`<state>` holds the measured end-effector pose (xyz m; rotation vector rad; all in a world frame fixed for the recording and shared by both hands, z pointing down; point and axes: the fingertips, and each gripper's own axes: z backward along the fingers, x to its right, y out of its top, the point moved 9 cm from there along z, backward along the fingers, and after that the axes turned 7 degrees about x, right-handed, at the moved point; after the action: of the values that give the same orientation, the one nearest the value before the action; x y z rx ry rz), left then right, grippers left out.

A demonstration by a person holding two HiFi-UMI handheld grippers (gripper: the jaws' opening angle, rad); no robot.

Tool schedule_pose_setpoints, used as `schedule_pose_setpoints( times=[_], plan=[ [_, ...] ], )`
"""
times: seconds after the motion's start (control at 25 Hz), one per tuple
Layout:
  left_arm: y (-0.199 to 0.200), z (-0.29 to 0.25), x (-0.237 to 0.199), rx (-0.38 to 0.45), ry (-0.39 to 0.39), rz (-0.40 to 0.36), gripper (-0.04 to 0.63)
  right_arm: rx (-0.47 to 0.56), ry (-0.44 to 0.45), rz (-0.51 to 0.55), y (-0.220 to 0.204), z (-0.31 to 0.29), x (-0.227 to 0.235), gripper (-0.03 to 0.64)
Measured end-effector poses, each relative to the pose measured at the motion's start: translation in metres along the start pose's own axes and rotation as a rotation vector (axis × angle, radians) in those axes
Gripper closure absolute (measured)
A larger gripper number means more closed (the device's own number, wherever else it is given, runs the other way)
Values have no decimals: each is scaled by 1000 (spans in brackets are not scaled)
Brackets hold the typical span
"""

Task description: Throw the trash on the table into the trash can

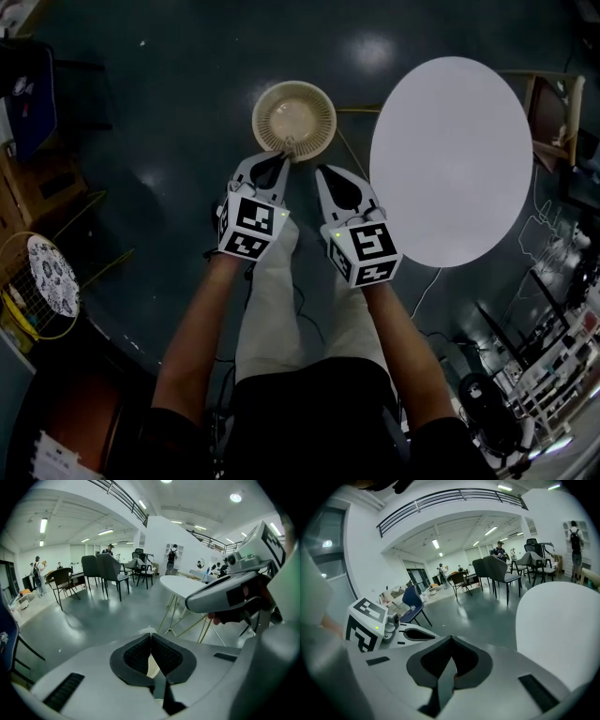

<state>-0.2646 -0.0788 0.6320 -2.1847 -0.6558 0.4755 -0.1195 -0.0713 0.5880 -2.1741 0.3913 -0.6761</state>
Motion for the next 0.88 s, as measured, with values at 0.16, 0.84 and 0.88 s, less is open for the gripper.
schedule_pose_setpoints(
  times=[0.16, 0.84, 0.88],
  plan=[
    [-30, -27, -14, -23, 6, 20, 580, -25, -3, -22, -26, -22, 6, 604],
    [-145, -150, -51, -70, -6, 50, 580, -62, -100, -112, -135, -116, 63, 604],
    [-150, -156, -51, -76, -11, 48, 580, -66, -105, -113, -141, -119, 66, 604]
  ],
)
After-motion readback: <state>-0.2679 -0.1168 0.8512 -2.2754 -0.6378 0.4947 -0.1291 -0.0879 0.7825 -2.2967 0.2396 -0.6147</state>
